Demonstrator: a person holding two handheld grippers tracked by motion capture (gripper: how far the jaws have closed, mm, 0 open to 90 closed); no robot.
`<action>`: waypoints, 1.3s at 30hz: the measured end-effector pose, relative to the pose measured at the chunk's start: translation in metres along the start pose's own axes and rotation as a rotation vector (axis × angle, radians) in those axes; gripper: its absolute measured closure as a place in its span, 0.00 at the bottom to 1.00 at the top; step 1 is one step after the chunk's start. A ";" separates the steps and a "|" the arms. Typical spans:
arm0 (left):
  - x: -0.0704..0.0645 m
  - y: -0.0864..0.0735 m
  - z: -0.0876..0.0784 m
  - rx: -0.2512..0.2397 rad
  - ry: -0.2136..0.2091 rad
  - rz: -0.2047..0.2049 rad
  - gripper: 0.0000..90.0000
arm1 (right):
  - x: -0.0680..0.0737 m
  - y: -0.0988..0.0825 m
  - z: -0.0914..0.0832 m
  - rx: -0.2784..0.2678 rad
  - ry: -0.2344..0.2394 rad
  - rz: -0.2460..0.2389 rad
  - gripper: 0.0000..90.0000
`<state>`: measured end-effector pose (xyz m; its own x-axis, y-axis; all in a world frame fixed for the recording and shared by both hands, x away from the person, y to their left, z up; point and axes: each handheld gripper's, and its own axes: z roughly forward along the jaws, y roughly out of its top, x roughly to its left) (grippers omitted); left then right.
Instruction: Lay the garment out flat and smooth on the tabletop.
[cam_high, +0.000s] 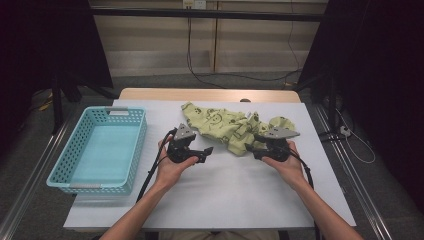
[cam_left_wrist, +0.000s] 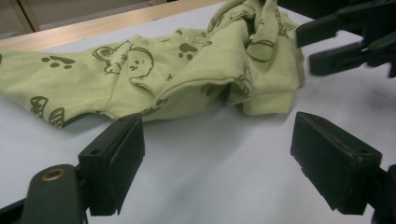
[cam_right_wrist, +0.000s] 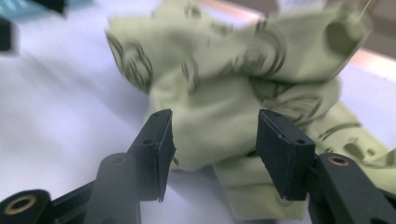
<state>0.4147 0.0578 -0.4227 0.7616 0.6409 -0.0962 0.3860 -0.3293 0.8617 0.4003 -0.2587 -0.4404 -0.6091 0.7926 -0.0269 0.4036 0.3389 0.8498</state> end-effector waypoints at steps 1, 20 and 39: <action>0.000 -0.001 0.000 -0.010 -0.006 -0.009 0.19 | -0.001 -0.003 0.005 0.024 -0.009 -0.008 0.47; 0.006 -0.001 -0.002 -0.001 0.010 -0.004 0.18 | 0.006 -0.008 0.014 0.124 0.040 -0.038 0.91; 0.009 -0.002 -0.005 -0.016 0.020 -0.023 0.15 | 0.084 -0.026 -0.066 -0.005 0.283 -0.092 0.89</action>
<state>0.4182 0.0682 -0.4229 0.7422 0.6617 -0.1063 0.3948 -0.3036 0.8671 0.2933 -0.2345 -0.4297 -0.8091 0.5861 0.0435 0.3354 0.3996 0.8531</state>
